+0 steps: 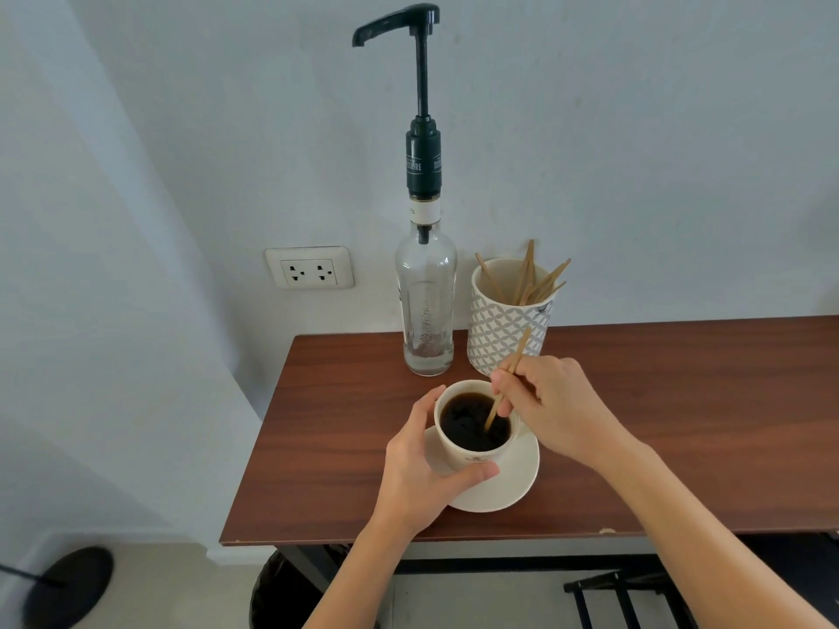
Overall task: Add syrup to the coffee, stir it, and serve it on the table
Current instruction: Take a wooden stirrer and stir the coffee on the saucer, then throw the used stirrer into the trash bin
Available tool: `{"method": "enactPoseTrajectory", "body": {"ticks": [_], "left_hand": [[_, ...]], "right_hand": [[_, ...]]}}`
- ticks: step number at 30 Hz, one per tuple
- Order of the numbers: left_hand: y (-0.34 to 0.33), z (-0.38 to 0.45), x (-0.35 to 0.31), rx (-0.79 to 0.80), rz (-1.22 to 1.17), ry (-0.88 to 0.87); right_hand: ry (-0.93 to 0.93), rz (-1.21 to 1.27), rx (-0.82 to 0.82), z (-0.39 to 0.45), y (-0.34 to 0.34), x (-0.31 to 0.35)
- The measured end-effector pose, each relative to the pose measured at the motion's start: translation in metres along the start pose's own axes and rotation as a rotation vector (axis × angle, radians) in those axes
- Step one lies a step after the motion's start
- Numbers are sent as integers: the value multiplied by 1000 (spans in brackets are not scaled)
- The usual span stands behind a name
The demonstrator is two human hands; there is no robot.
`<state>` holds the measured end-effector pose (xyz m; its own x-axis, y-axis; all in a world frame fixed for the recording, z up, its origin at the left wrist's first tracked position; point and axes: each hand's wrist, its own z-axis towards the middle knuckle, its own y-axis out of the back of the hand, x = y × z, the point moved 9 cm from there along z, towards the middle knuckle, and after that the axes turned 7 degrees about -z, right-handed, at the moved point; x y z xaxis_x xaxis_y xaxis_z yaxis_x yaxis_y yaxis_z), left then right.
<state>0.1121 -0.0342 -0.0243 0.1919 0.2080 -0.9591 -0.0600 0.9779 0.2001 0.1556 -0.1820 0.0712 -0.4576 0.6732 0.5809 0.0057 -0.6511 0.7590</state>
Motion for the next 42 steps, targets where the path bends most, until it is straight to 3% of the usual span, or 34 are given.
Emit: {"method": "enactPoseTrajectory", "body": {"ticks": [2, 6, 10, 16, 25, 29, 33, 39, 42], "left_hand": [[0, 0, 1, 3, -2, 3], [0, 0, 0, 1, 6, 5], [-1, 0, 1, 3, 14, 2], [0, 1, 4, 5, 17, 25], [0, 0, 6, -6, 47, 61], [0, 1, 8, -3, 51, 89], [-1, 0, 12, -1, 62, 125], [-1, -1, 7, 10, 29, 152], [11, -4, -4, 36, 52, 119]], "right_hand": [[3, 36, 56, -3, -10, 3], [3, 16, -31, 0, -5, 2], [25, -15, 1, -1, 1, 3], [12, 124, -229, -14, 45, 0], [84, 96, -281, -25, 51, 4], [46, 135, -348, -28, 57, -5], [-85, 145, -311, -25, 52, -26], [-422, 672, -375, -15, 54, -64], [-471, 932, -380, -9, 51, -57]]}}
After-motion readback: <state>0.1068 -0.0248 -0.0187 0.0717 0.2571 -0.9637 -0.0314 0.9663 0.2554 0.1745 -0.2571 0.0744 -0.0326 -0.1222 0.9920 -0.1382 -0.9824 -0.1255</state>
